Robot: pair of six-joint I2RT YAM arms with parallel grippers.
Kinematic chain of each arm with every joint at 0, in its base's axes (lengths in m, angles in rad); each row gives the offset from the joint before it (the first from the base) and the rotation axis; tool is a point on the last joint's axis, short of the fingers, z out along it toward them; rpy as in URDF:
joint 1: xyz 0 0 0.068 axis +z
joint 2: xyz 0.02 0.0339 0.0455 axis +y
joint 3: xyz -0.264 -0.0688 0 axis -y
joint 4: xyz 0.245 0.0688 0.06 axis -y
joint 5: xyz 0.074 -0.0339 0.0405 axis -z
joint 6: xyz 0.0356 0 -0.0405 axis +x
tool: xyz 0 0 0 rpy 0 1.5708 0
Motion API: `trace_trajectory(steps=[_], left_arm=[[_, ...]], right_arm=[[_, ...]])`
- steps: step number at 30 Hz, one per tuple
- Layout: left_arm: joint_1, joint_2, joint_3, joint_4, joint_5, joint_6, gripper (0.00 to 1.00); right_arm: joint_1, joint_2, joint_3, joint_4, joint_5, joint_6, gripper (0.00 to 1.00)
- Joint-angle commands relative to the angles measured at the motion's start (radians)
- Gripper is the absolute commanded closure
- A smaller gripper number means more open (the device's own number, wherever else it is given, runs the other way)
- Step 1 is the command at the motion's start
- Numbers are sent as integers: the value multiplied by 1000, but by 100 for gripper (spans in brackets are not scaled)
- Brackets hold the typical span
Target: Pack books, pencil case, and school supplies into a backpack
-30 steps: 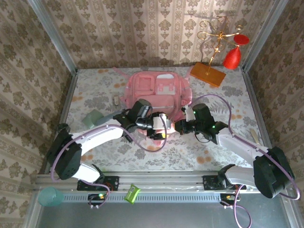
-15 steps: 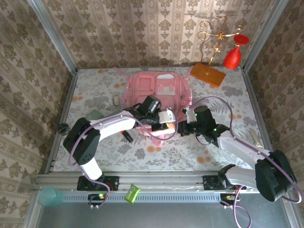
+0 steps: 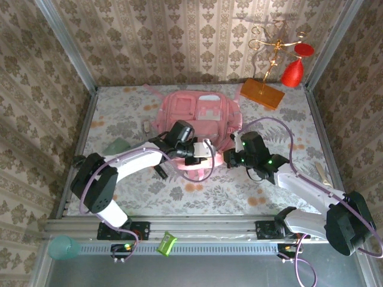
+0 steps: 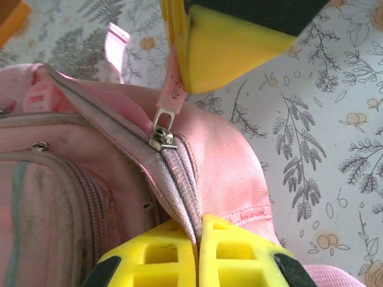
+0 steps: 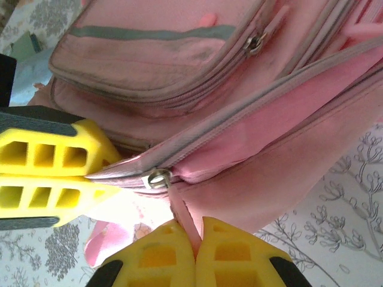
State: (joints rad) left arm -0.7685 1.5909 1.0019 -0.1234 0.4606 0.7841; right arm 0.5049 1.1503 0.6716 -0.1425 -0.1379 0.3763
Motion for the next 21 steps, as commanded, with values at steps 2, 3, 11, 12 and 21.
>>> trace_trajectory(steps=[2, 3, 11, 12, 21], left_arm=[[70, -89, -50, -130, -21, 52, 100], [71, -92, -54, -118, -32, 41, 100], [60, -36, -27, -77, -27, -11, 97], [59, -34, -26, -72, -13, -13, 98], [64, -77, -56, 12, 138, -86, 100]], right_arm=[[-95, -49, 9, -78, 317, -26, 100], [-95, -72, -5, -39, 246, -40, 100], [30, -180, -30, 110, -137, -95, 100], [35, -166, -27, 99, -143, -102, 100], [83, 35, -112, 338, -186, 22, 69]])
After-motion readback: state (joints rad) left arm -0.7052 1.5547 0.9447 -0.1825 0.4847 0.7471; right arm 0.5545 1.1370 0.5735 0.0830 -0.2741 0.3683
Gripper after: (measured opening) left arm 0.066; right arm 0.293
